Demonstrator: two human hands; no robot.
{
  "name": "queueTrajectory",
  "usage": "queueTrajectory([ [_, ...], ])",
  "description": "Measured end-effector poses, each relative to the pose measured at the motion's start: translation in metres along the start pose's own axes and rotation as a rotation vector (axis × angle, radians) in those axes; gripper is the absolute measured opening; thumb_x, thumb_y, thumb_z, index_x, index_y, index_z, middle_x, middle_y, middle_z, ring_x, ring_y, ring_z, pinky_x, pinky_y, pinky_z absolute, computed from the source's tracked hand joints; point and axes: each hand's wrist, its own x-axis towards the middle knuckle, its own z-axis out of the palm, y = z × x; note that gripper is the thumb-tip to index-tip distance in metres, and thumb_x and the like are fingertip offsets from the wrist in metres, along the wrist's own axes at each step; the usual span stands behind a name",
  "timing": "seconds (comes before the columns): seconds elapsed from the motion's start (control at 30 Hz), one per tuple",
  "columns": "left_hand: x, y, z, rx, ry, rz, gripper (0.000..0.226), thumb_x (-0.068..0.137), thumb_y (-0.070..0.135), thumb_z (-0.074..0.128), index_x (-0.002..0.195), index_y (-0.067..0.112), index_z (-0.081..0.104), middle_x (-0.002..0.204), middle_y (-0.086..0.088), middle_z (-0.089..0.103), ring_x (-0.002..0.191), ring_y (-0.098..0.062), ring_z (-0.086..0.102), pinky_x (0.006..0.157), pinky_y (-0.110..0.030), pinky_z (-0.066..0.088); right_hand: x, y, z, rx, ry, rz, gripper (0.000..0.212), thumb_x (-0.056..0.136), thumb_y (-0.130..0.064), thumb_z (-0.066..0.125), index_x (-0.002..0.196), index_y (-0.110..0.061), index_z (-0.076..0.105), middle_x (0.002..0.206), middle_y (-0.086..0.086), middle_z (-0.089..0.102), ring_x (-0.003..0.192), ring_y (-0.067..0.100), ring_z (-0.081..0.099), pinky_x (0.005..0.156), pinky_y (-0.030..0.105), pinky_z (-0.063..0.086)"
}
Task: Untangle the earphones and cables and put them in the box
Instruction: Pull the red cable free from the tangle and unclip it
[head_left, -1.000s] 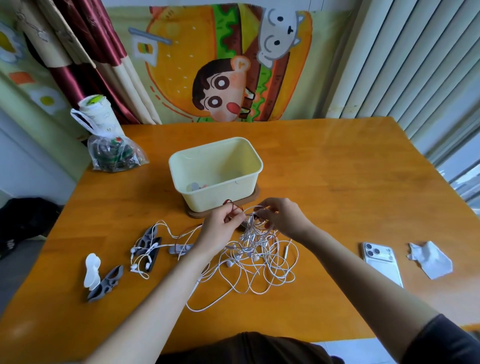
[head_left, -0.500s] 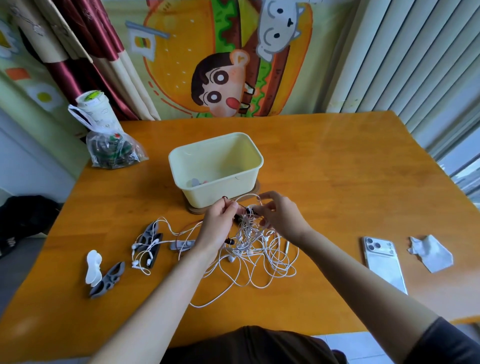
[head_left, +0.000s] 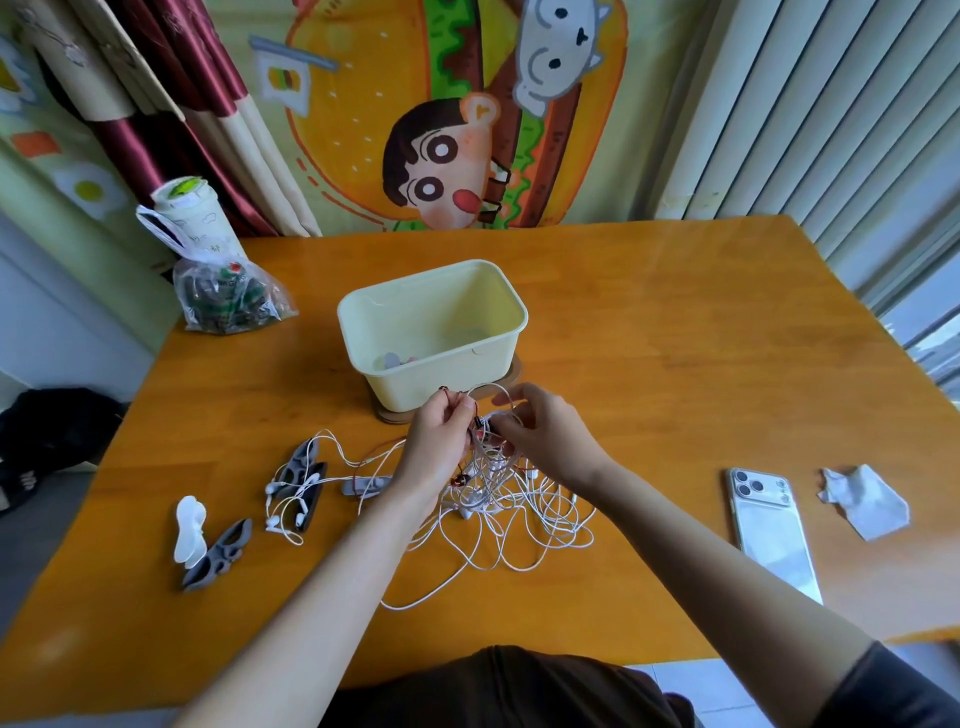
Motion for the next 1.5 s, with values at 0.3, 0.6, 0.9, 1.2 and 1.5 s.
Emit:
queueTrajectory([
  [0.3, -0.005, -0.002, -0.002, -0.113, -0.112, -0.091, 0.012, 0.090, -0.004, 0.051, 0.095, 0.006, 0.056, 0.069, 0.004, 0.053, 0.060, -0.007, 0.045, 0.052, -0.016, 0.035, 0.004, 0.006, 0.001, 0.132, 0.006, 0.116, 0.017, 0.090, -0.011, 0.054, 0.106, -0.007, 0.055, 0.076, 0.010, 0.068, 0.068, 0.021, 0.060, 0.069, 0.040, 0.051],
  [0.6, -0.007, -0.010, -0.002, -0.075, -0.136, -0.019, 0.007, 0.093, 0.003, 0.056, 0.097, 0.007, 0.061, 0.080, 0.001, 0.065, 0.065, 0.005, 0.060, 0.060, -0.008, 0.044, 0.005, 0.003, -0.001, 0.338, -0.002, 0.165, 0.004, 0.095, -0.008, 0.049, 0.094, -0.008, 0.052, 0.074, 0.008, 0.061, 0.065, 0.018, 0.055, 0.069, 0.038, 0.047],
  [0.9, -0.005, 0.001, -0.001, -0.085, -0.046, 0.056, 0.020, 0.087, -0.005, 0.059, 0.097, 0.012, 0.059, 0.083, 0.005, 0.066, 0.070, 0.005, 0.063, 0.059, -0.007, 0.045, 0.003, -0.003, -0.003, 0.016, -0.033, 0.009, 0.032, 0.096, -0.015, 0.048, 0.065, -0.020, 0.052, 0.059, -0.003, 0.057, 0.050, 0.004, 0.051, 0.048, 0.018, 0.034],
  [1.2, 0.000, -0.004, -0.006, 0.205, 0.017, 0.094, 0.027, 0.078, 0.009, 0.074, 0.101, 0.009, 0.059, 0.092, -0.008, 0.061, 0.075, -0.011, 0.052, 0.067, -0.016, 0.046, 0.004, 0.000, -0.002, 0.005, -0.108, 0.121, 0.038, 0.099, -0.018, 0.043, 0.061, -0.015, 0.049, 0.057, -0.004, 0.054, 0.051, 0.009, 0.049, 0.048, 0.017, 0.037],
  [1.5, -0.002, 0.001, -0.011, 0.170, -0.026, 0.152, 0.008, 0.087, 0.010, 0.066, 0.093, 0.016, 0.066, 0.088, 0.006, 0.069, 0.080, 0.003, 0.063, 0.068, -0.005, 0.045, 0.003, 0.002, -0.002, -0.003, -0.108, 0.050, 0.039, 0.096, -0.019, 0.050, 0.057, -0.016, 0.052, 0.055, -0.001, 0.056, 0.055, 0.018, 0.051, 0.057, 0.029, 0.040],
])
